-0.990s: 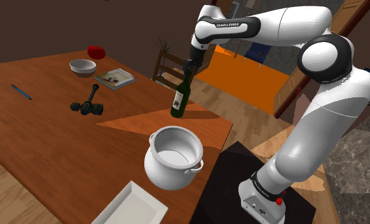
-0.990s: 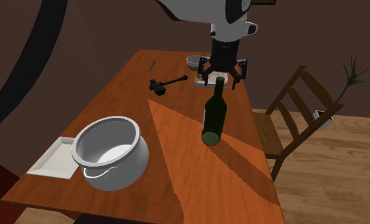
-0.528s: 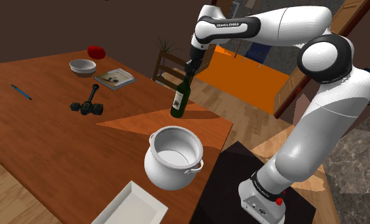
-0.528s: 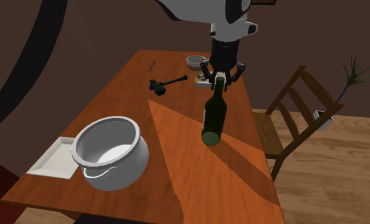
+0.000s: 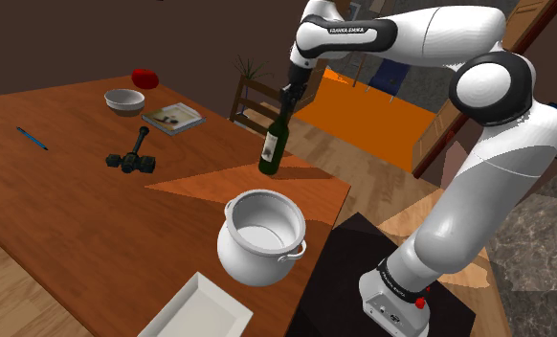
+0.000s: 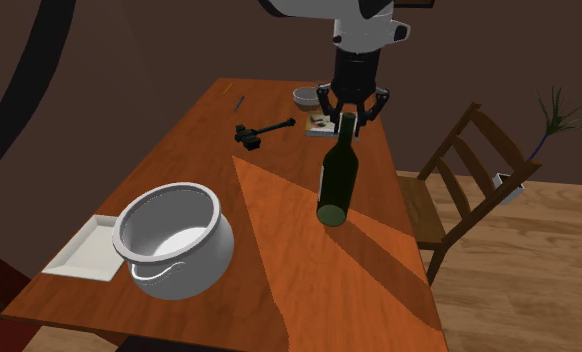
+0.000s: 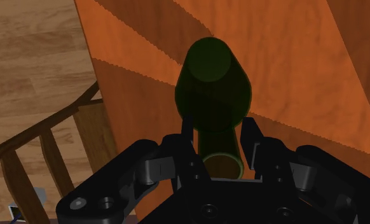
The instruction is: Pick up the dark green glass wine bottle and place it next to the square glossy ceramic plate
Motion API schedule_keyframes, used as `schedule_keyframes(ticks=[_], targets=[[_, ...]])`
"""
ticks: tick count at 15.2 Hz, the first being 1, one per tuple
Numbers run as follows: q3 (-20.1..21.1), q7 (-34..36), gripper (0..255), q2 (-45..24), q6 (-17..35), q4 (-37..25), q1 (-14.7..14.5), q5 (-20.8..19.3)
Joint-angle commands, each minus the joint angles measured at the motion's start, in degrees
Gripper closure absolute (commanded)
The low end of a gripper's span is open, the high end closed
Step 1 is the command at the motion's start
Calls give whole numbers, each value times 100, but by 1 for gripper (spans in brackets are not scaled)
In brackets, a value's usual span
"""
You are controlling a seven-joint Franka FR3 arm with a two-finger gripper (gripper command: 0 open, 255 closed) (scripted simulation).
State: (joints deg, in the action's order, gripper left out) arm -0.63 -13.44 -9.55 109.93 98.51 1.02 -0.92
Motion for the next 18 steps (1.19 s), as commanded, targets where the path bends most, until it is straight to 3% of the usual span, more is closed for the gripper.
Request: schedule_keyframes(ticks=[1,12,18], targets=[[6,12,255,11,-153,-144,-9,-1],[6,0,255,15,-985,-973,-9,2],[324,744,255,496,-858,-350,-426,-53]])
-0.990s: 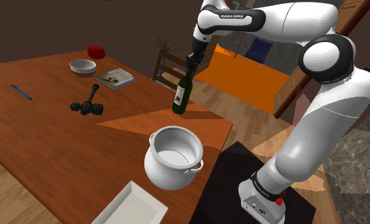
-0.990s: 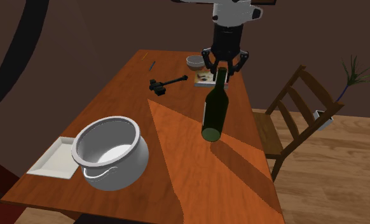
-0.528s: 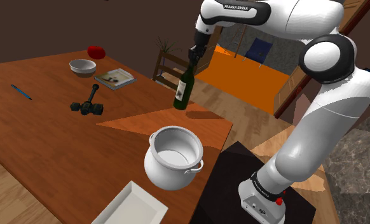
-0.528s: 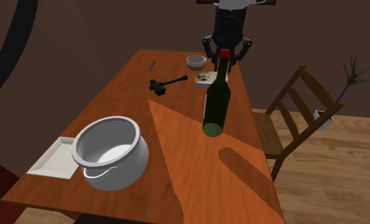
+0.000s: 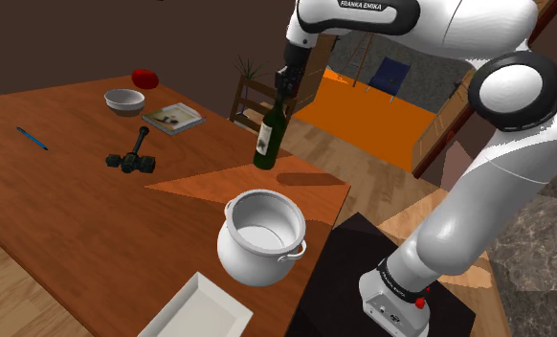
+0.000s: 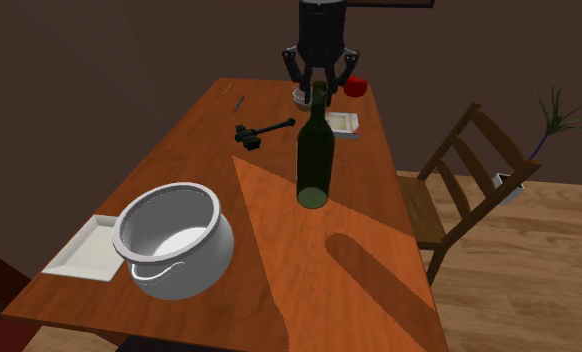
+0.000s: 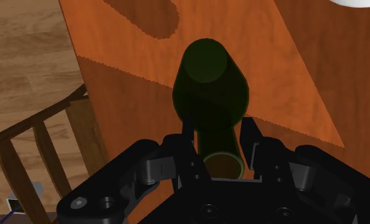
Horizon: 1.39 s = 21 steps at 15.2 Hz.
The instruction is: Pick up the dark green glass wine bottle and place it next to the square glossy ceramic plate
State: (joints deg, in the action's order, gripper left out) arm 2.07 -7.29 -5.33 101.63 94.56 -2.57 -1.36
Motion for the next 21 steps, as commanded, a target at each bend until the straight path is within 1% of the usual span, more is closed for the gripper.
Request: schedule_keyframes(ticks=[1,6,11,16,21], targets=[[111,256,255,134,-15,121,-136,-14],[413,901,255,353,18,389,-475,-30],[735,1564,255,432,12,480,-813,-45],[1065,2243,255,368,-29,397,-1156,-80],[1387,2936,255,156,-109,138,-1519,-161]])
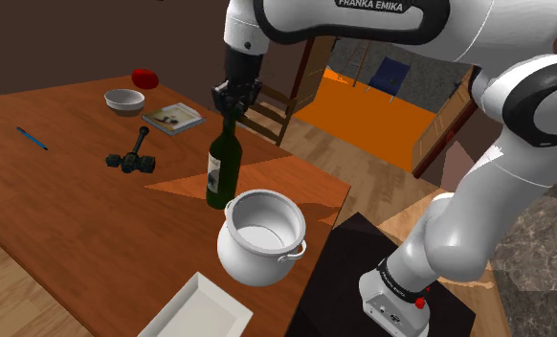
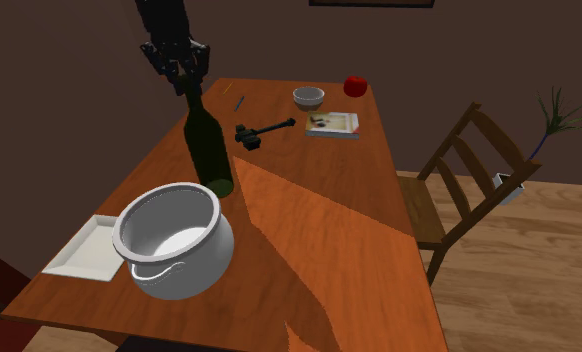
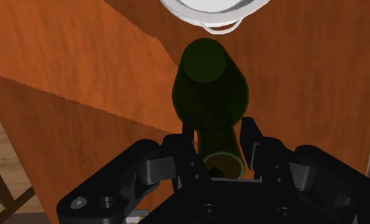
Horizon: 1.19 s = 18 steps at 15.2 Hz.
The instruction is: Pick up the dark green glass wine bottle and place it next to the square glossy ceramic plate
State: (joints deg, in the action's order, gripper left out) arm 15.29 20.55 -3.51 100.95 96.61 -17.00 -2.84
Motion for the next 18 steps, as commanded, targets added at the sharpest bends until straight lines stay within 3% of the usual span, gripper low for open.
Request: schedule_keyframes(ticks=[1,9,18], targets=[[129,292,255,-86,-64,-141,-152,-37],[578,1414,255,-800,-335,-1027,-835,-338],[850,2478,255,-2015,-918,-2680,-1813,-861]])
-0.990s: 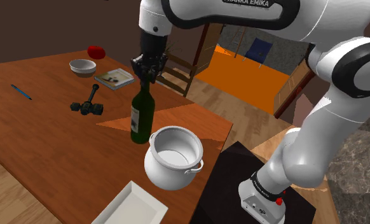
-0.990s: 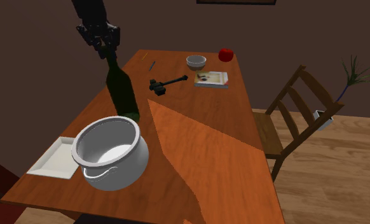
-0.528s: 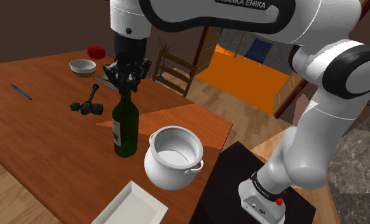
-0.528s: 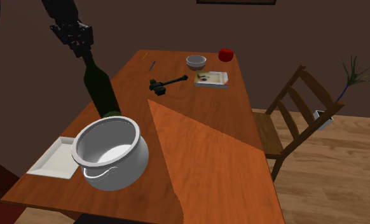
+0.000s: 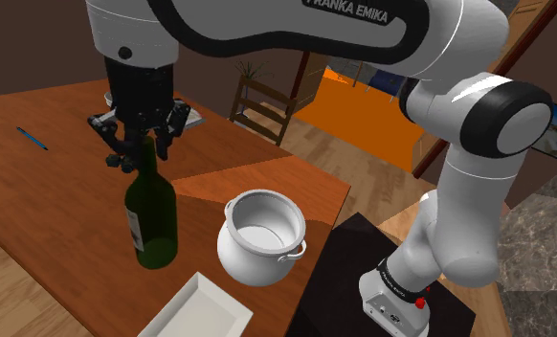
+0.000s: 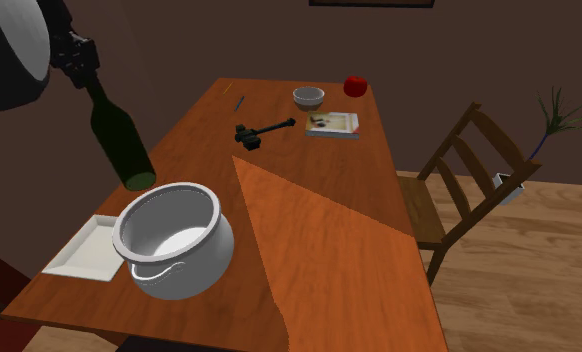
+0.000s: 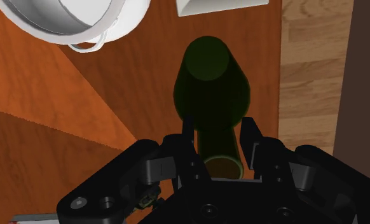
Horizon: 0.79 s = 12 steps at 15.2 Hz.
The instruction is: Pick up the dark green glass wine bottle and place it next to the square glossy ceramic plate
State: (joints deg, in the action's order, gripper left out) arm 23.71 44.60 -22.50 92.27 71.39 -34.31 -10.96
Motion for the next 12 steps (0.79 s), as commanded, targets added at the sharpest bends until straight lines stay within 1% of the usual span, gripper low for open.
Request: schedule_keyframes(ticks=[1,12], targets=[[6,77,255,-92,41,-44,-66,-39],[-10,129,255,11,942,963,56,-17]])
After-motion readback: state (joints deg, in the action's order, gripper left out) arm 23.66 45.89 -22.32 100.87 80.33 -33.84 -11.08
